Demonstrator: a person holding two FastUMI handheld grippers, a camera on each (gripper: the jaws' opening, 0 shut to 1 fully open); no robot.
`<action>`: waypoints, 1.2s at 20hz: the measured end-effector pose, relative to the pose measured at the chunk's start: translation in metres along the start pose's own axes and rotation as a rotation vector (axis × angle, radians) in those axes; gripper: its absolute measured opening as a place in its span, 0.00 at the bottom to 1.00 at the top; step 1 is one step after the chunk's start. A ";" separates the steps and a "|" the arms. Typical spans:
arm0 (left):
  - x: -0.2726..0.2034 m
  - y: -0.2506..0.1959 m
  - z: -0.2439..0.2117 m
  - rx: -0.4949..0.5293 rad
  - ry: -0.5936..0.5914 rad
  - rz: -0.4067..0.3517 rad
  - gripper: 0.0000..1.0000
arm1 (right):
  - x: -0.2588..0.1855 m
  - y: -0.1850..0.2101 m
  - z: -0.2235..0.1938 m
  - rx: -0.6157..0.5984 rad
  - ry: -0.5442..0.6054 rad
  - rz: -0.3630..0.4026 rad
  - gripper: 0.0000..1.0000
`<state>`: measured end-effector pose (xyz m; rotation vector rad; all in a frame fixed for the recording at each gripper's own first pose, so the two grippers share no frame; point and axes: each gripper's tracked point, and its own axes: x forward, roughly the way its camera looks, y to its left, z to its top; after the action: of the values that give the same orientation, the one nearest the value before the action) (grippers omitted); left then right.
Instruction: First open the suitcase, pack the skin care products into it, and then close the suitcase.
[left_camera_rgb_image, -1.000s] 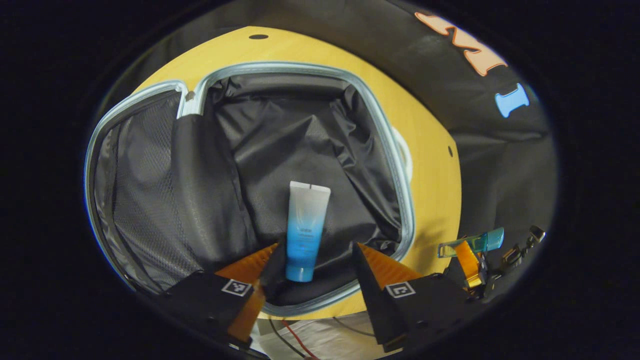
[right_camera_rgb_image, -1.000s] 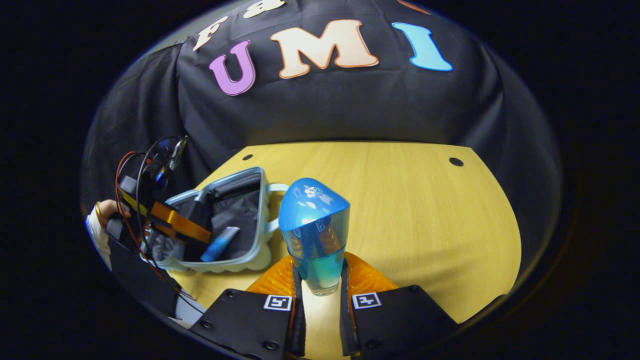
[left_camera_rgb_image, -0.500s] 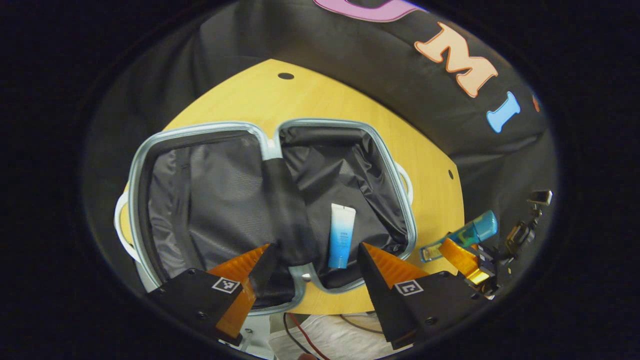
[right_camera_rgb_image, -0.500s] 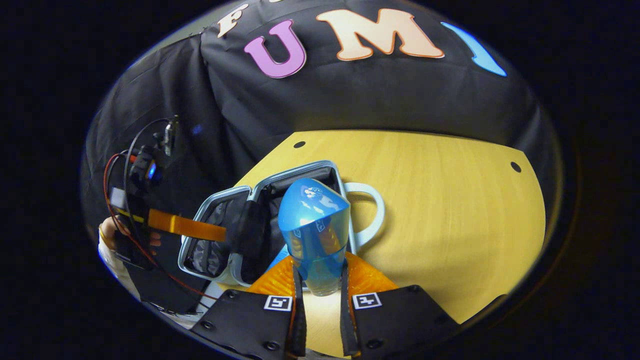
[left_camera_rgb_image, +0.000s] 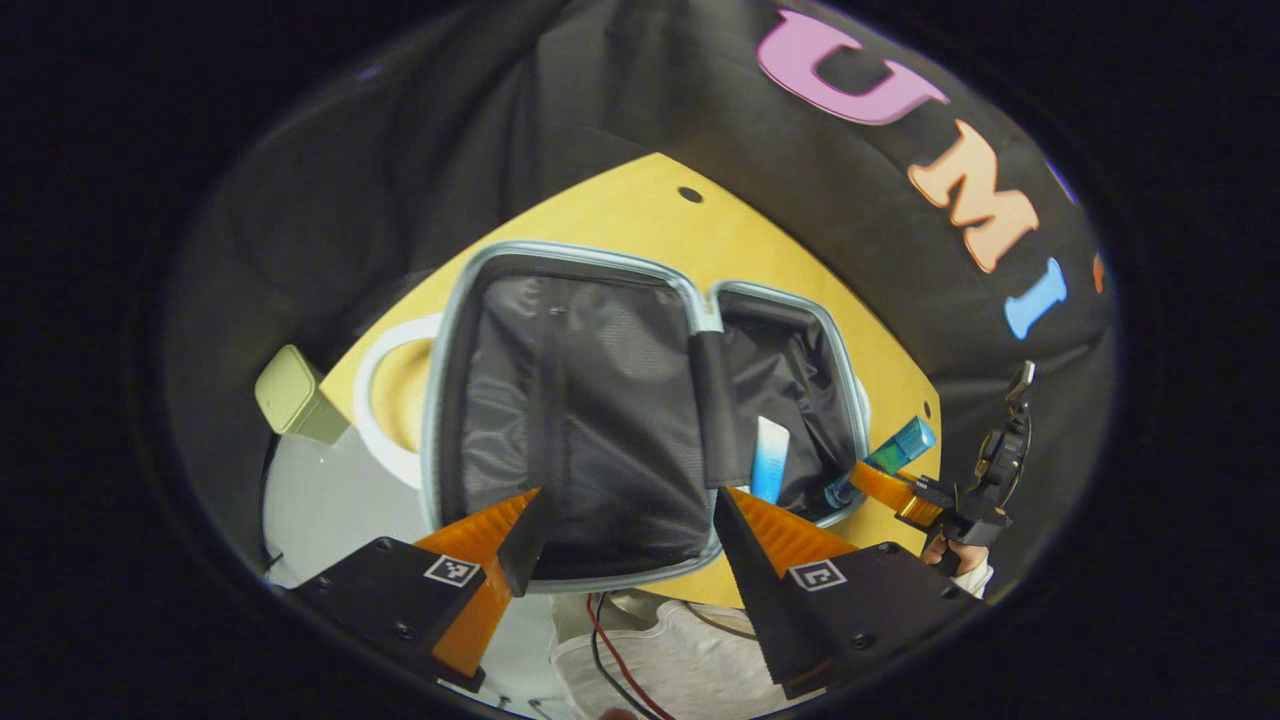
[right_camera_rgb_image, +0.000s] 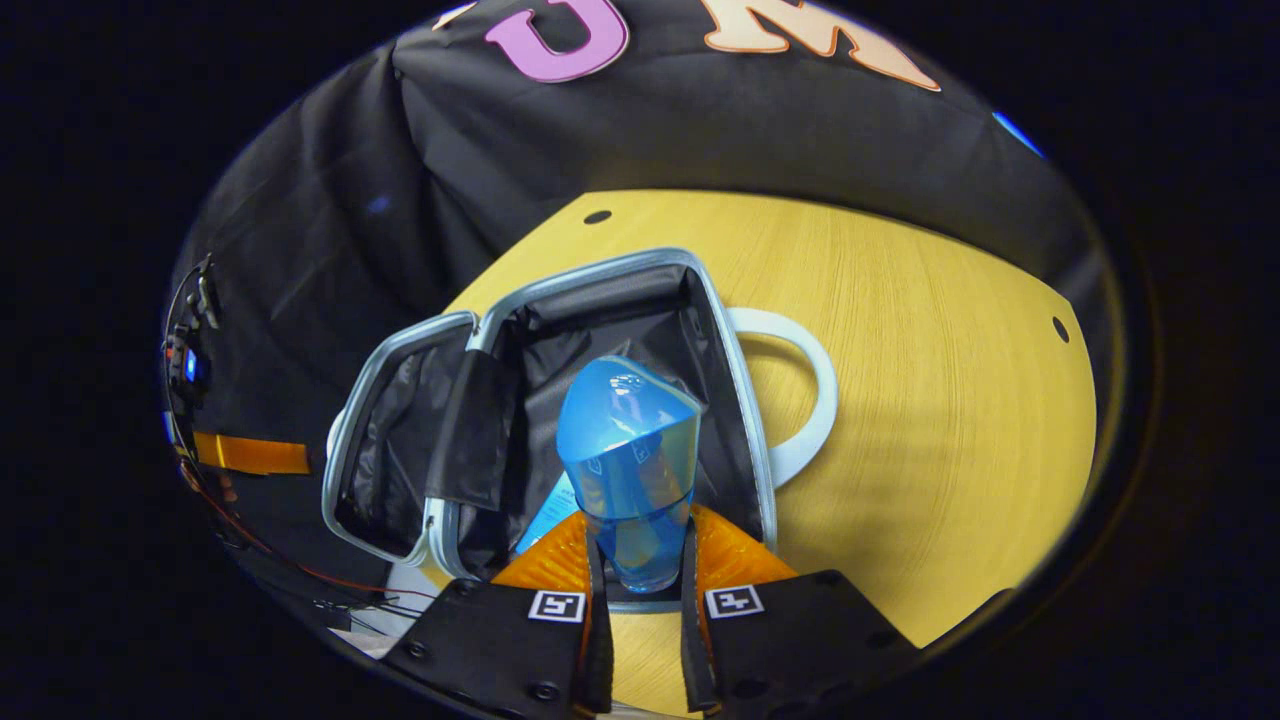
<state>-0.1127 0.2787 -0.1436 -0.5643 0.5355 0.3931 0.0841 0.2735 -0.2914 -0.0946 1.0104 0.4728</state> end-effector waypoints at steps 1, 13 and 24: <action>-0.006 0.012 0.001 -0.025 -0.009 0.012 0.96 | 0.003 0.000 -0.004 0.000 0.017 -0.008 0.29; -0.022 0.125 0.026 -0.281 -0.098 0.134 0.96 | 0.031 -0.003 -0.018 0.008 0.087 -0.059 0.29; 0.026 0.174 0.034 -0.415 -0.047 0.125 0.96 | 0.002 -0.010 0.012 0.025 -0.065 -0.060 0.98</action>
<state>-0.1645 0.4391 -0.2030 -0.9212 0.4465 0.6423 0.0985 0.2687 -0.2881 -0.0868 0.9473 0.4062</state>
